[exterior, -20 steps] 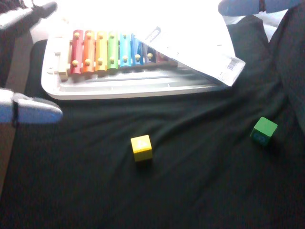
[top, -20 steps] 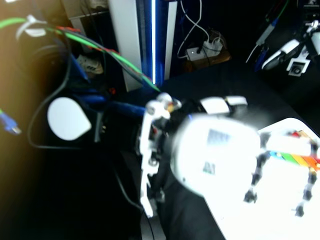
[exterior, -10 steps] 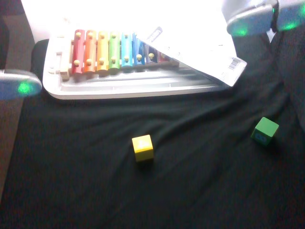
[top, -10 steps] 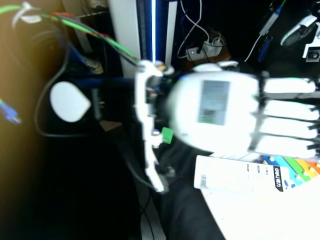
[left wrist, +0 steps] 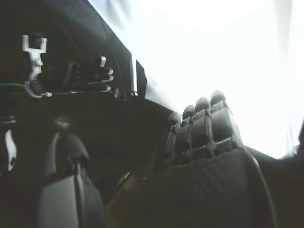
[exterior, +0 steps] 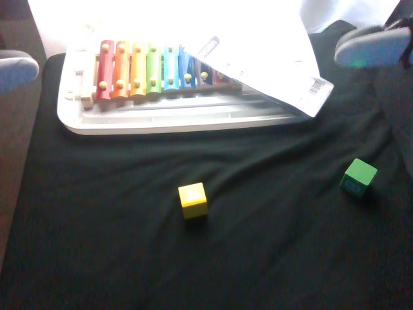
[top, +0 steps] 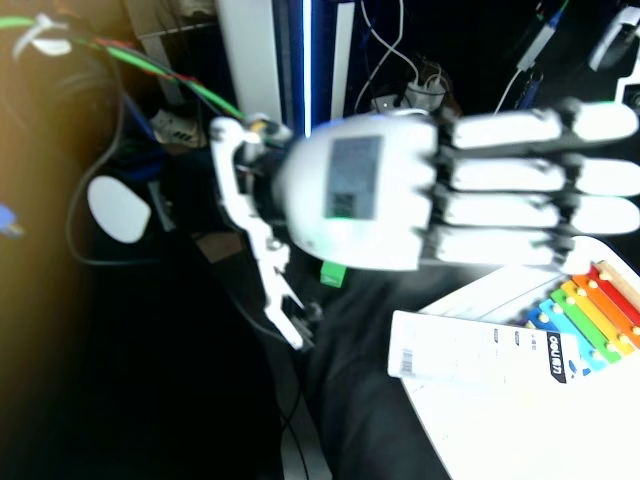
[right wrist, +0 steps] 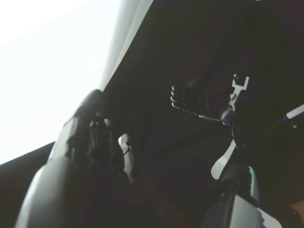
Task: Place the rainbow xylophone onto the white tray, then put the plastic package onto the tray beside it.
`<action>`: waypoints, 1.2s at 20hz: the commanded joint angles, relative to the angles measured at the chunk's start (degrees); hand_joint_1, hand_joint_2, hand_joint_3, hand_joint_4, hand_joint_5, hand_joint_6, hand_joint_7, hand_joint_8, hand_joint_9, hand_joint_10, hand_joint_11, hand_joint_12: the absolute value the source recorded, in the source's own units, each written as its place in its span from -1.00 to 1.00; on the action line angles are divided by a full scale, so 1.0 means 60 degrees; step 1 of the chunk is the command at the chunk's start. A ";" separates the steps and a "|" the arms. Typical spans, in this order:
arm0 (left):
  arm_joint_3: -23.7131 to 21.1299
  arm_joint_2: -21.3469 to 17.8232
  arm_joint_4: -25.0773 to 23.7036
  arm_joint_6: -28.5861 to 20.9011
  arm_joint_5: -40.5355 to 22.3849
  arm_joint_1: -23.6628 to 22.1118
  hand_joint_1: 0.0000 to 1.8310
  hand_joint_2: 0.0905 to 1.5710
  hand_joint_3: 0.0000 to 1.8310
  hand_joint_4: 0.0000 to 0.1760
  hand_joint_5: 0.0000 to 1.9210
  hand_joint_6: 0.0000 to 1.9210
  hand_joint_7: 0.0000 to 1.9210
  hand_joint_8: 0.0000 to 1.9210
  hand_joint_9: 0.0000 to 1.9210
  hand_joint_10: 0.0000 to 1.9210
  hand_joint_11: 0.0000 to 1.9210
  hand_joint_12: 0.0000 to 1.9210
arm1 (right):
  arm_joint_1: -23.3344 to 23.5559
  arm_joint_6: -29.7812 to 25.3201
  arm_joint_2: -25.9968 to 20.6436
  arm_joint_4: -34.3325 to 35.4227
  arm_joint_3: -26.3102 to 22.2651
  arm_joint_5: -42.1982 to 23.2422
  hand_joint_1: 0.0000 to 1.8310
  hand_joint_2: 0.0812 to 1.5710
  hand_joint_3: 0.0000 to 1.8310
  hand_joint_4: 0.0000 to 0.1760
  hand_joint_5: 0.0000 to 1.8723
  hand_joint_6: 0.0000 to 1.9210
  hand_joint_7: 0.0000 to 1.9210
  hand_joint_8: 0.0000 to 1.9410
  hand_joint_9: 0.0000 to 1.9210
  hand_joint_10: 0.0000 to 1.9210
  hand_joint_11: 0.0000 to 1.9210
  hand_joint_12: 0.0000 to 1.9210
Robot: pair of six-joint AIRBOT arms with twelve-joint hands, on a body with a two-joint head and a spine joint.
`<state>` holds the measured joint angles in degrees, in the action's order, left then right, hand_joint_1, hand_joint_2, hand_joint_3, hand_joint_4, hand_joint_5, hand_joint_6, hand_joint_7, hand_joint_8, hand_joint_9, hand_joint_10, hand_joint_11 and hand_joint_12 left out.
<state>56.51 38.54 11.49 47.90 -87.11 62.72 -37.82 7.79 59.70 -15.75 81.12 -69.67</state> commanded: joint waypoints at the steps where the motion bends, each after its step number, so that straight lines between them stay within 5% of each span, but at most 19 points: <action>1: -0.0003 -0.0039 0.0133 0.0021 -0.1510 -0.0084 -0.30 -0.02 -1.00 0.12 -1.00 -1.00 -1.00 -1.00 -1.00 -1.00 -1.00 -1.00 | 0.0052 0.0021 -0.0122 0.0579 -0.0173 -0.1569 -0.42 -0.06 -1.00 0.30 -1.00 -1.00 -1.00 -1.00 -0.98 -1.00 -1.00 -0.59; 3: -0.0044 -0.0035 0.0071 0.0128 -0.2021 -0.0064 -0.34 -0.01 -1.00 0.00 -0.96 -0.99 -1.00 -1.00 -1.00 -1.00 -1.00 -1.00 | -0.0072 0.0340 -0.0392 0.0775 -0.0636 -0.1994 -0.47 -0.01 -0.99 0.03 -1.00 -1.00 -1.00 -1.00 -0.97 -1.00 -1.00 -0.73; 4: -0.0060 -0.0044 0.0018 0.0152 -0.2022 -0.0064 -0.35 -0.05 -1.00 -0.24 -0.87 -0.98 -1.00 -1.00 -1.00 -1.00 -1.00 -1.00 | -0.0174 0.0608 -0.0523 0.0952 -0.0868 -0.2139 -0.44 0.04 -0.99 -0.49 -1.00 -1.00 -1.00 -1.00 -1.00 -1.00 -1.00 -0.88; 5: -0.0062 -0.0055 -0.0115 0.0238 -0.2022 -0.0096 -0.41 -0.05 -1.00 -0.79 -0.55 -0.90 -1.00 -1.00 -1.00 -1.00 -1.00 -1.00 | -0.0471 0.0898 -0.0714 0.1266 -0.1147 -0.2462 -0.45 0.09 -0.99 -0.36 -1.00 -1.00 -1.00 -1.00 -1.00 -1.00 -1.00 -0.96; 6: -0.0072 -0.0057 -0.0221 0.0335 -0.2022 -0.0171 -0.32 -0.04 -1.00 -1.00 -0.16 -0.84 -1.00 -1.00 -1.00 -1.00 -1.00 -1.00 | -0.0887 0.1063 -0.0790 0.1670 -0.1310 -0.3057 -0.39 0.11 -0.99 -0.13 -1.00 -1.00 -1.00 -1.00 -1.00 -1.00 -1.00 -0.99; 7: -0.0073 -0.0055 -0.0287 0.0356 -0.2023 -0.0187 -0.29 -0.03 -1.00 -1.00 -0.02 -0.89 -1.00 -1.00 -1.00 -1.00 -1.00 -1.00 | -0.1079 0.1099 -0.0726 0.1834 -0.1323 -0.3289 -0.42 0.13 -0.99 0.21 -1.00 -1.00 -1.00 -1.00 -1.00 -1.00 -1.00 -1.00; 8: -0.0068 -0.0032 -0.0385 0.0434 -0.2023 -0.0250 -0.24 0.01 -1.00 -1.00 0.01 -0.94 -1.00 -1.00 -1.00 -1.00 -1.00 -1.00 | -0.1155 0.1137 -0.0659 0.1885 -0.1338 -0.3417 -0.41 0.15 -0.98 0.04 -1.00 -1.00 -1.00 -1.00 -1.00 -1.00 -1.00 -1.00; 9: -0.0046 0.0038 -0.0479 0.0551 -0.2023 -0.0378 -0.28 -0.02 -1.00 -0.92 0.07 -0.93 -1.00 -1.00 -1.00 -1.00 -1.00 -1.00 | -0.1338 0.1148 -0.0617 0.2022 -0.1355 -0.3622 -0.39 0.14 -0.99 -0.48 -1.00 -1.00 -1.00 -1.00 -1.00 -1.00 -1.00 -1.00; 10: 0.0029 0.0148 -0.0580 0.0585 -0.2023 -0.0556 -0.45 -0.07 -1.00 -0.37 0.07 -0.93 -1.00 -1.00 -1.00 -1.00 -1.00 -1.00 | -0.1691 0.1147 -0.0596 0.2392 -0.1357 -0.3978 -0.42 0.12 -1.00 -1.00 -0.94 -0.99 -0.93 -0.99 -0.95 -0.99 -0.94 -0.97; 11: 0.0096 0.0240 -0.0654 0.0582 -0.2023 -0.0720 -0.46 -0.09 -0.96 -0.45 -0.03 -0.60 -1.00 -1.00 -1.00 -1.00 -1.00 -1.00 | -0.1927 0.1144 -0.0618 0.2657 -0.1387 -0.4364 -0.44 0.11 -1.00 -1.00 -0.92 -0.99 -0.92 -1.00 -0.94 -0.99 -0.92 -0.97; 12: 0.0190 0.0384 -0.0812 0.0575 -0.2023 -0.0984 -0.47 -0.02 -0.98 -0.31 -0.60 -0.61 -0.96 -1.00 -1.00 -1.00 -1.00 -1.00 | -0.2194 0.1144 -0.0655 0.2940 -0.1432 -0.4851 -0.66 0.15 -1.00 -0.85 -0.84 -0.99 -0.85 -0.99 -0.86 -0.99 -0.83 -0.91; 13: 0.0217 0.0429 -0.0890 0.0567 -0.2023 -0.1068 -0.47 -0.02 -0.98 -0.31 -0.60 -0.61 -0.96 -1.00 -1.00 -1.00 -1.00 -1.00 | -0.2280 0.1144 -0.0675 0.3001 -0.1445 -0.5065 -0.66 0.15 -1.00 -0.85 -0.84 -0.99 -0.85 -0.99 -0.86 -0.99 -0.83 -0.91; 14: 0.0260 0.0493 -0.1048 0.0565 -0.2023 -0.1352 -0.62 0.14 -0.96 -0.13 -0.80 -0.88 -0.99 -1.00 -1.00 -1.00 -1.00 -1.00 | -0.2306 0.1145 -0.0761 0.3015 -0.1533 -0.5215 -0.65 0.08 -1.00 -0.87 -0.84 -1.00 -0.81 -1.00 -0.85 -0.99 -0.81 -0.88; 15: 0.0280 0.0528 -0.1095 0.0554 -0.2023 -0.1437 -0.66 0.20 -0.98 -0.07 -0.87 -0.97 -1.00 -1.00 -1.00 -1.00 -1.00 -1.00 | -0.2306 0.1146 -0.0842 0.3015 -0.1592 -0.5215 -0.65 0.07 -1.00 -0.83 -0.86 -1.00 -0.80 -1.00 -0.83 -0.99 -0.81 -0.87; 18: 0.0297 0.0588 -0.1131 0.0426 -0.2024 -0.1485 -0.91 0.55 -0.96 -0.48 -1.00 -1.00 -1.00 -1.00 -1.00 -1.00 -1.00 -1.00 | -0.2297 0.1200 -0.0976 0.2982 -0.1635 -0.5219 -0.69 0.27 -0.99 -0.51 -0.84 -1.00 -0.70 -0.99 -0.74 -1.00 -0.96 -0.33; 20: 0.0172 0.0491 -0.1250 0.0371 -0.2026 -0.1581 -0.85 0.82 -0.96 -0.32 -0.98 -1.00 -0.99 -1.00 -1.00 -1.00 -1.00 -1.00 | -0.2282 0.1201 -0.0991 0.2963 -0.1675 -0.5220 -0.67 0.32 -1.00 -0.22 -0.79 -0.99 -0.73 -1.00 -0.75 -1.00 -1.00 -0.26; 21: 0.0091 0.0428 -0.1241 0.0417 -0.2026 -0.1617 -0.97 0.89 -0.95 -0.07 -0.99 -1.00 -1.00 -1.00 -1.00 -1.00 -1.00 -1.00 | -0.2219 0.1201 -0.1065 0.2868 -0.1775 -0.5223 -0.63 0.35 -1.00 -0.40 -0.71 -0.99 -0.70 -1.00 -0.70 -0.99 -0.94 -0.22; 22: -0.0021 0.0350 -0.1190 0.0437 -0.2026 -0.1627 -0.59 0.92 -0.98 0.79 -0.74 0.60 -0.96 -0.99 -1.00 -1.00 -1.00 -1.00 | -0.2082 0.1238 -0.1219 0.2733 -0.1950 -0.5224 -0.59 0.43 -0.99 -0.12 -0.65 -0.99 -0.72 -1.00 -0.75 -1.00 -0.99 -0.22; 24: -0.0201 0.0213 -0.1099 0.0378 -0.2026 -0.1622 -0.44 0.91 -1.00 0.99 -0.66 0.97 -0.80 -0.98 -0.95 -0.99 -1.00 -1.00 | -0.2001 0.1266 -0.1479 0.2696 -0.2255 -0.5225 -0.56 0.57 -0.99 -1.00 -0.60 -0.99 -0.69 -0.99 -0.75 -0.98 -1.00 -0.33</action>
<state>55.20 40.01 3.20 50.09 -93.14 53.69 -50.57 15.38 50.50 -2.35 67.02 -95.68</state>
